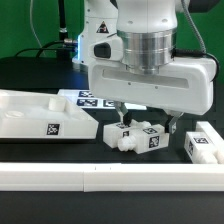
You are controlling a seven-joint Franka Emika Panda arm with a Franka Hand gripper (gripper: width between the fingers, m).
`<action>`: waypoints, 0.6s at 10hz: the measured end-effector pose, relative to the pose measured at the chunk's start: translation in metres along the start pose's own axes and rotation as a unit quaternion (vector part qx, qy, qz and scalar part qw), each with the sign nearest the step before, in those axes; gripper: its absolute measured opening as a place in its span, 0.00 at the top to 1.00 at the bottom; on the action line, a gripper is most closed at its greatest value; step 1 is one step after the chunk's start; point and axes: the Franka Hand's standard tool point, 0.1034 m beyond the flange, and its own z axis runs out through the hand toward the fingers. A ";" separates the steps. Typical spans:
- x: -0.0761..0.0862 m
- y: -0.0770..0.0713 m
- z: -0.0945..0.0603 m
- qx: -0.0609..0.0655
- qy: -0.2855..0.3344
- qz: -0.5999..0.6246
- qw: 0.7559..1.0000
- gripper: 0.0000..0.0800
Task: Assemble one leg
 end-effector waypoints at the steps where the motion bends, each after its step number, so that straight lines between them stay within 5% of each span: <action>1: 0.000 0.000 0.000 0.000 0.000 -0.004 1.000 0.19; 6: -0.006 -0.010 -0.008 0.002 -0.004 -0.012 1.000 0.19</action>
Offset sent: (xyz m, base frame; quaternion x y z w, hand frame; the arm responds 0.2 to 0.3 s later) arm -0.0042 0.0258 0.0240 0.0032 -0.0380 0.0127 0.9992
